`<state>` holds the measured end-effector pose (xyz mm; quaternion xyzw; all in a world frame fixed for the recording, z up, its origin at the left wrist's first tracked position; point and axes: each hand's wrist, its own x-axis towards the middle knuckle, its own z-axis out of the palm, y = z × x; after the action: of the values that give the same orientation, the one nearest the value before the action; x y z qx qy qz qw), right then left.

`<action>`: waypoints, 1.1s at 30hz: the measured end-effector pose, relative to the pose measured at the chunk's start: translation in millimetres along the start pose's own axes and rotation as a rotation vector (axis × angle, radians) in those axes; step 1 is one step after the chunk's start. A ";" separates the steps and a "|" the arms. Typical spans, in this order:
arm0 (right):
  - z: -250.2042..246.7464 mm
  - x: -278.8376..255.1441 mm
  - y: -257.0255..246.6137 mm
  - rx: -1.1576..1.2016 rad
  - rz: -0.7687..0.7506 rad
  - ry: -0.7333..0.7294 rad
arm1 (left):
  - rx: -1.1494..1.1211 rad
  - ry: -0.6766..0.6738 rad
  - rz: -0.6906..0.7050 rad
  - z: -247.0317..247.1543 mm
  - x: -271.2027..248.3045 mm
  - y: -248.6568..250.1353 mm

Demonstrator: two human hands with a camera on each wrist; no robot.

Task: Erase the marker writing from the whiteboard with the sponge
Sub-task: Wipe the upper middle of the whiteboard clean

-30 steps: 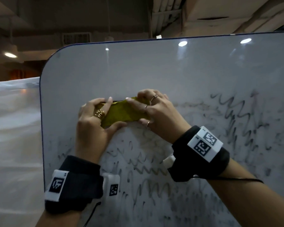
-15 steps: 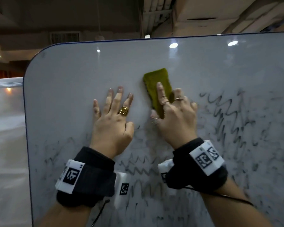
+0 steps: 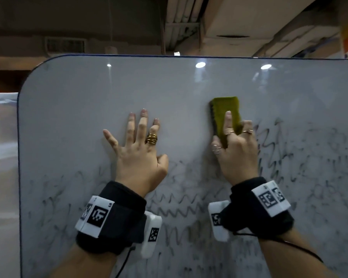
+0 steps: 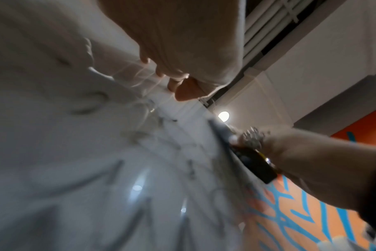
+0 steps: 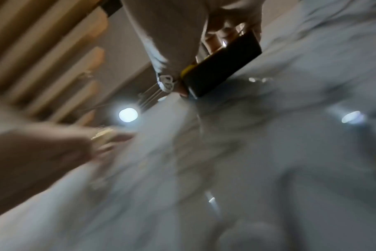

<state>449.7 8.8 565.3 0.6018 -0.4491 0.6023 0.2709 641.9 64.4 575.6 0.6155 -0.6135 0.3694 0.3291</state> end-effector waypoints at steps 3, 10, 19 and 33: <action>2.9 -21.7 -32.0 -0.027 -0.172 -0.070 | 0.019 -0.001 -0.023 -4.0 1.1 5.4; -36.0 -8.3 44.3 -0.107 0.311 -0.219 | 0.037 -0.048 -0.049 -12.7 0.8 10.7; -39.8 -25.0 14.6 -0.192 0.024 -0.435 | 0.010 -0.020 0.163 -7.2 7.4 80.7; -50.9 -15.2 60.3 -0.237 -0.056 -0.485 | 0.027 -0.037 0.122 15.8 17.6 106.7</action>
<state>374.9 29.1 544.2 0.7049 -0.5512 0.3760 0.2406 535.7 38.6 577.5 0.5881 -0.6509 0.3856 0.2859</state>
